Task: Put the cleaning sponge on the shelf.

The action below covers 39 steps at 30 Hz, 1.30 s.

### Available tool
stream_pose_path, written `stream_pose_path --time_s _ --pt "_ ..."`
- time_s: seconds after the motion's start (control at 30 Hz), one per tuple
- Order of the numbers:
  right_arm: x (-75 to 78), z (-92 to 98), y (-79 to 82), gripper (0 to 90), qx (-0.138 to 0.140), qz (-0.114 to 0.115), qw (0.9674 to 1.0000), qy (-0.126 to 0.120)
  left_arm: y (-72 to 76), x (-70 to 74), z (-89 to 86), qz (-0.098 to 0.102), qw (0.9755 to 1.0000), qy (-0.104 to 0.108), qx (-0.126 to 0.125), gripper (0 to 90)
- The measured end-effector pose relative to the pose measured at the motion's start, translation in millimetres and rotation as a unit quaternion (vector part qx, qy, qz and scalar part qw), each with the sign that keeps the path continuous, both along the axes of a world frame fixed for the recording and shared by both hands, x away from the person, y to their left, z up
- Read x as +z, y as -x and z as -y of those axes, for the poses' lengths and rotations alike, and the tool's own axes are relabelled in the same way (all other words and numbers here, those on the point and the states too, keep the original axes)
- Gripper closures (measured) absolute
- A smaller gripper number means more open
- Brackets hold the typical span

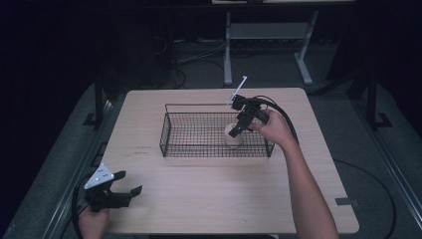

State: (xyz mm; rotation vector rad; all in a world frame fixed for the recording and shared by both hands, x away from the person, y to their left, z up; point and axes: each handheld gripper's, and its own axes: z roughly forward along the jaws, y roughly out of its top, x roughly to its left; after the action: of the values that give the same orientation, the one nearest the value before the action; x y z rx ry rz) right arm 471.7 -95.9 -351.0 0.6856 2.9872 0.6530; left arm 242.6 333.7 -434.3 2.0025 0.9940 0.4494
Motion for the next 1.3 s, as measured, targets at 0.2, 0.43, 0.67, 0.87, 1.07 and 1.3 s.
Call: stream_pose_path --time_s 0.2,0.43,0.67,0.87,1.07,1.3 --pt "6.1 -1.7 6.3 16.0 0.007 0.007 0.9999 -0.002 0.1 0.6 0.3 0.001 1.0000 -0.001 -0.002 13.7" --pt "10.5 -0.4 12.5 16.1 0.017 0.006 0.9998 -0.007 -0.2 0.0 -1.3 0.001 1.0000 0.000 0.001 13.7" --pt "13.5 3.9 23.4 16.1 0.023 0.010 0.9996 -0.013 -0.2 0.4 1.0 0.001 1.0000 -0.002 -0.002 13.7" --pt "14.2 7.8 31.2 16.1 0.030 0.007 0.9995 -0.011 -0.8 -0.2 1.0 0.000 1.0000 -0.004 -0.001 13.7" --pt "14.8 11.6 38.0 16.1 0.031 0.009 0.9993 -0.020 -0.3 0.0 1.3 0.001 1.0000 -0.003 -0.002 13.7" --pt "11.3 14.0 47.1 16.0 0.039 0.006 0.9991 -0.015 -0.3 -0.2 1.2 0.000 1.0000 -0.003 -0.001 13.7"
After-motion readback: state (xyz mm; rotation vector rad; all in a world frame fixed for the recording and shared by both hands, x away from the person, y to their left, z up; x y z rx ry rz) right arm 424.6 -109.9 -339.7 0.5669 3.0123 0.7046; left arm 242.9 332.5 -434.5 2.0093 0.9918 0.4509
